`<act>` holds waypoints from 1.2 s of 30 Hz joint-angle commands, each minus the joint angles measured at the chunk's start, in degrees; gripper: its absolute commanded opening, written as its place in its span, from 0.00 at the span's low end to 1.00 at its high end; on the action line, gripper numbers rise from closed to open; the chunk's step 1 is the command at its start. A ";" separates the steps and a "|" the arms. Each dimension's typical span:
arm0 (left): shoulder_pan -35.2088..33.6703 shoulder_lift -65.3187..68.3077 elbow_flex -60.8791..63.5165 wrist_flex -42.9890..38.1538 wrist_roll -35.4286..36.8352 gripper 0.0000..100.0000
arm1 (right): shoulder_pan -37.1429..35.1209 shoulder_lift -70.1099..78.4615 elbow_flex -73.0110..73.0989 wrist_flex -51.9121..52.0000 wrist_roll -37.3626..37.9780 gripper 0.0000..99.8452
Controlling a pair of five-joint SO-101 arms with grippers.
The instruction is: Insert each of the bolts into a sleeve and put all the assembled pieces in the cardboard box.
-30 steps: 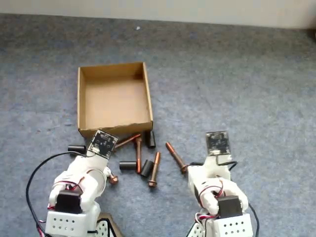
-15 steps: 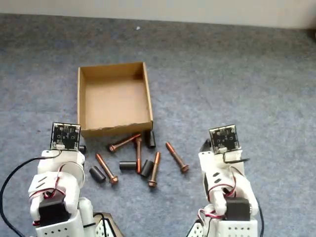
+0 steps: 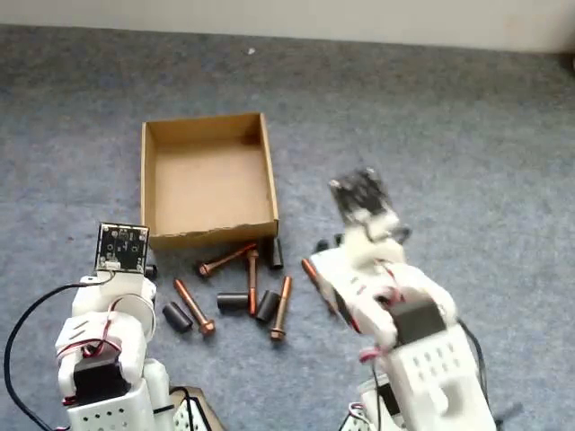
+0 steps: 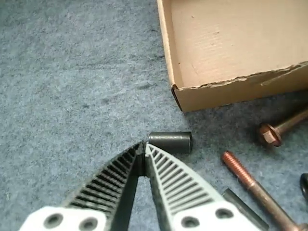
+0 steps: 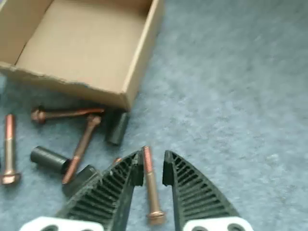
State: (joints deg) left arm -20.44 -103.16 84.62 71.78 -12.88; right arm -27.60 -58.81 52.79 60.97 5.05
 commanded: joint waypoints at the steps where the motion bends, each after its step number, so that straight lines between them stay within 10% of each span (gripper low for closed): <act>1: -0.40 -0.40 -0.22 -1.23 -0.26 0.01 | -5.49 12.70 -7.43 0.22 -4.04 0.08; 31: -0.40 -0.40 -0.13 -1.05 -0.53 0.01 | -12.97 70.90 -38.02 -2.86 -8.44 0.17; 36: -0.40 -0.40 -0.13 -1.05 -0.53 0.01 | -12.26 75.12 -41.01 -2.59 -8.26 0.04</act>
State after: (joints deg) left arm -20.44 -103.16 84.62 71.60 -12.88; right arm -40.00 16.09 15.08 58.86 -3.03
